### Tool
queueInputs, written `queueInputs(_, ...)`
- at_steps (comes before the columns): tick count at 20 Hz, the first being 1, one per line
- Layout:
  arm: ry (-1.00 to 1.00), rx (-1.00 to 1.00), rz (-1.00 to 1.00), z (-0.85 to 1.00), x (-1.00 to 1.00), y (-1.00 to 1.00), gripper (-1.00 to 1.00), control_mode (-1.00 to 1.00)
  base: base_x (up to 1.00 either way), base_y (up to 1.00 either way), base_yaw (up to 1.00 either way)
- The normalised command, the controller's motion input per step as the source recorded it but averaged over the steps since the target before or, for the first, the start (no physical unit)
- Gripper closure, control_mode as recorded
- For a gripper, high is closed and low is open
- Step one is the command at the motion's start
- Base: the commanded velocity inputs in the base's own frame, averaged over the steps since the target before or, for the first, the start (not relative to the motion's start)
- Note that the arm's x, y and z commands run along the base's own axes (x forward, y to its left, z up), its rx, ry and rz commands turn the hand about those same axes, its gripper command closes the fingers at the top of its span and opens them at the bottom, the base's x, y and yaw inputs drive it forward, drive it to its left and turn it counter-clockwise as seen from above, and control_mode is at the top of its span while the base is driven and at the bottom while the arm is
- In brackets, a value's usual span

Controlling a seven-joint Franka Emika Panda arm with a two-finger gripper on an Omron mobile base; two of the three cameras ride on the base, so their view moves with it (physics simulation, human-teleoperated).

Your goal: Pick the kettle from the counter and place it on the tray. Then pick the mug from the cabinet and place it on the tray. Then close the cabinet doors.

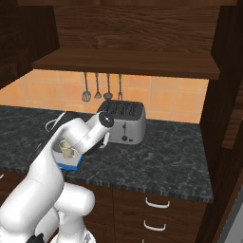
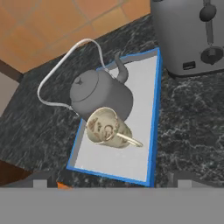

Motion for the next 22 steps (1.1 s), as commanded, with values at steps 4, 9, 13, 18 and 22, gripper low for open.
queueInputs(4, 0.06, 0.00, -0.18, 0.04, -0.11, -0.25, 1.00, -1.00, 0.00, 0.00, 0.00)
queueInputs(9, 0.00, 0.01, -0.01, 0.03, -0.09, -0.11, 1.00, -1.00, 0.00, 0.00, 0.00)
queueInputs(13, 0.00, 0.03, -0.05, 0.33, -0.17, -0.37, 1.00, -1.00, 0.00, 0.00, 0.00)
queueInputs(18, 0.00, 0.05, -0.05, 0.26, -0.06, -0.31, 1.00, -1.00, 0.00, 0.00, 0.00)
queueInputs(22, 0.00, 0.06, -0.03, 0.17, -0.06, -0.36, 1.00, -1.00, 0.00, 0.00, 0.00)
